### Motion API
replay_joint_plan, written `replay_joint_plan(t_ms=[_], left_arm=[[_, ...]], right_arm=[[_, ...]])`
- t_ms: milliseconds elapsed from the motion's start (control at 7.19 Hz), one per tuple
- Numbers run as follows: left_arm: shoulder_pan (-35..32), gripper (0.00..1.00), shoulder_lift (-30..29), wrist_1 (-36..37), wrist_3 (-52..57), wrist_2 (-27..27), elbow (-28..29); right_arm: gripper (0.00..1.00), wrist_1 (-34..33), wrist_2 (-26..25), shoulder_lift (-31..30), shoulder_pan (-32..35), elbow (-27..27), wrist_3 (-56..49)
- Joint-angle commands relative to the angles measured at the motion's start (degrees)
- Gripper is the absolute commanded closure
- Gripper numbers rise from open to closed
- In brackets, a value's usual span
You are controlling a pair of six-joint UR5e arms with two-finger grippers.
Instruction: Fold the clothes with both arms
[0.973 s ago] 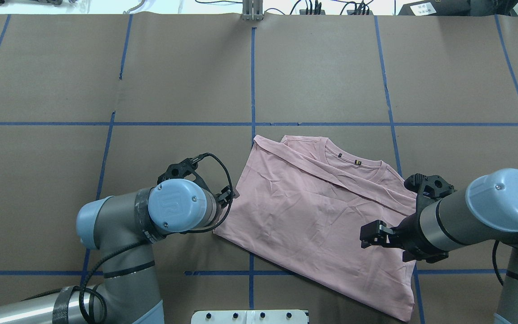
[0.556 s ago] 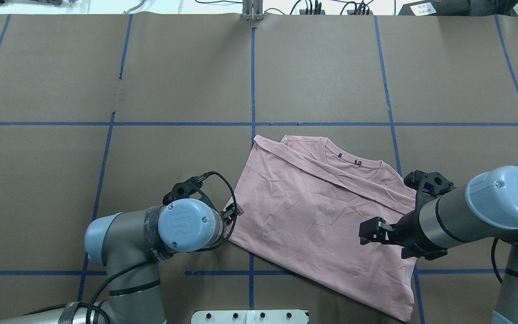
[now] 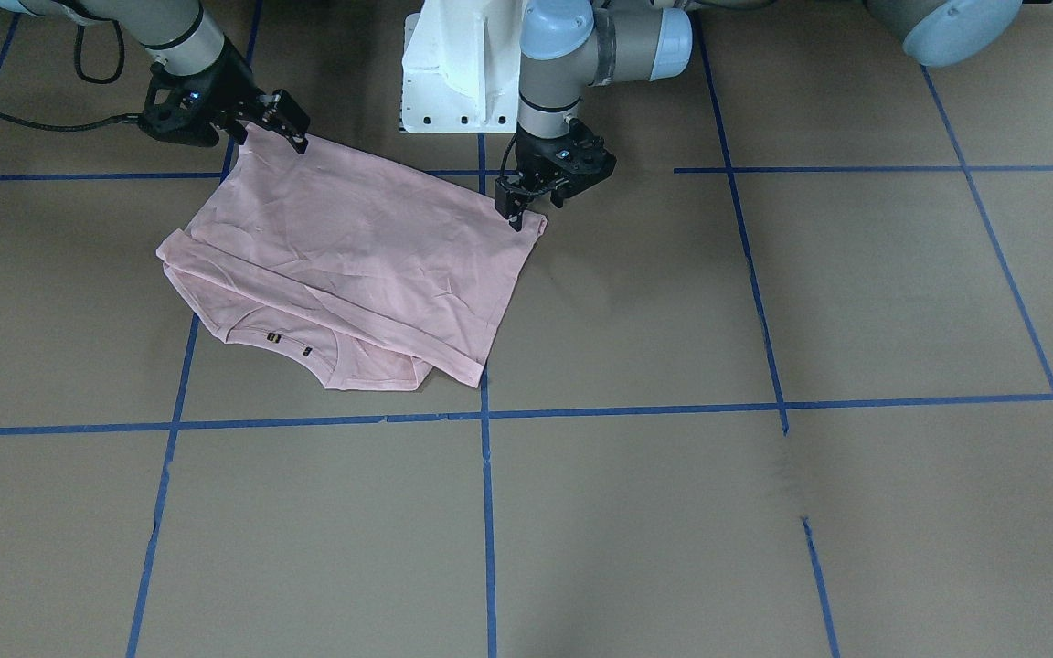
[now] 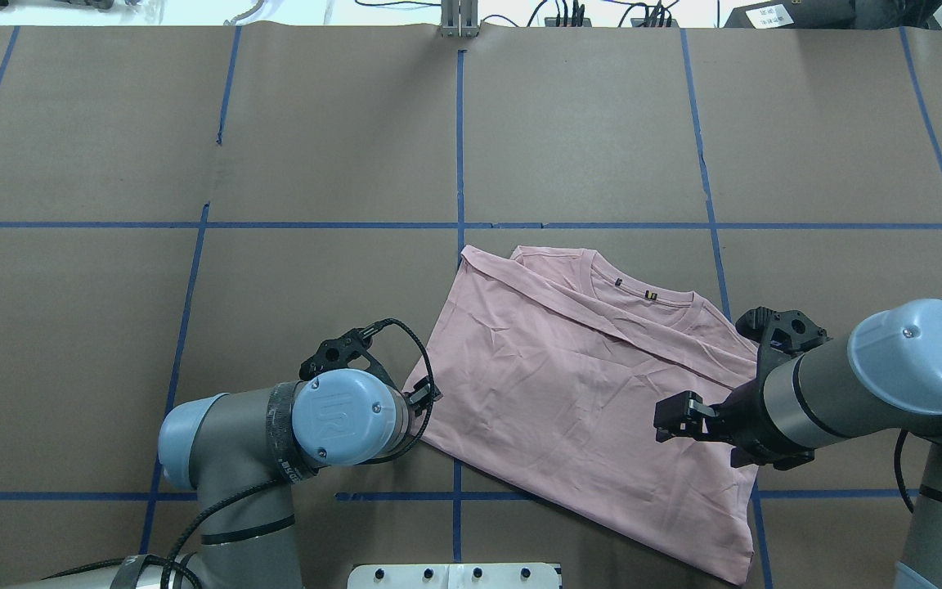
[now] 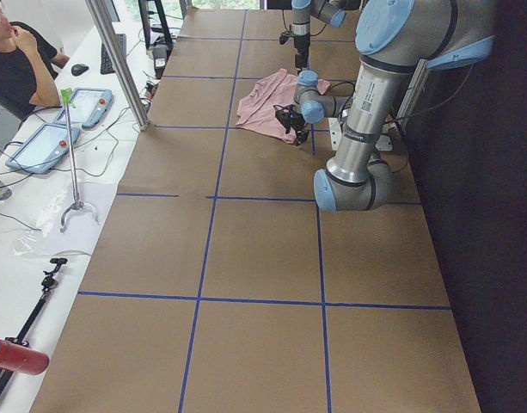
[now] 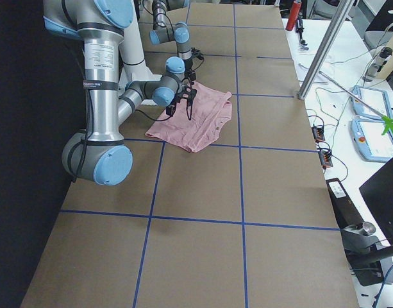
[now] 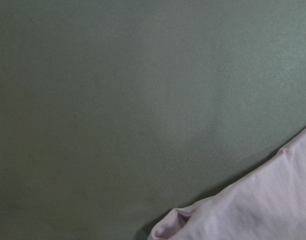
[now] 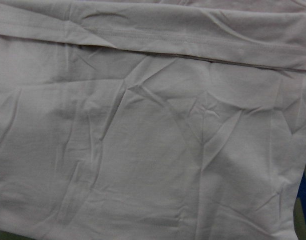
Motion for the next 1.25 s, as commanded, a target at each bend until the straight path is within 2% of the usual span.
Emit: replay_joint_plan(t_ms=[0, 278, 695, 1112], left_arm=[[0.6, 0.71, 0.0, 0.0, 0.1, 0.8, 0.2], [0.7, 1.0, -0.1, 0.0, 0.2, 0.8, -0.4], [-0.2, 1.0, 0.2, 0.1, 1.1, 0.8, -1.5], [-5.3, 1.0, 0.4, 0.1, 6.4, 0.8, -0.8]], right_arm=[[0.0, -0.1, 0.0, -0.1, 0.2, 0.0, 0.0], [0.0, -0.1, 0.1, -0.2, 0.4, 0.0, 0.1], [0.0, -0.1, 0.4, -0.1, 1.0, 0.0, 0.1], [0.0, 0.0, 0.7, 0.0, 1.9, 0.1, 0.1]])
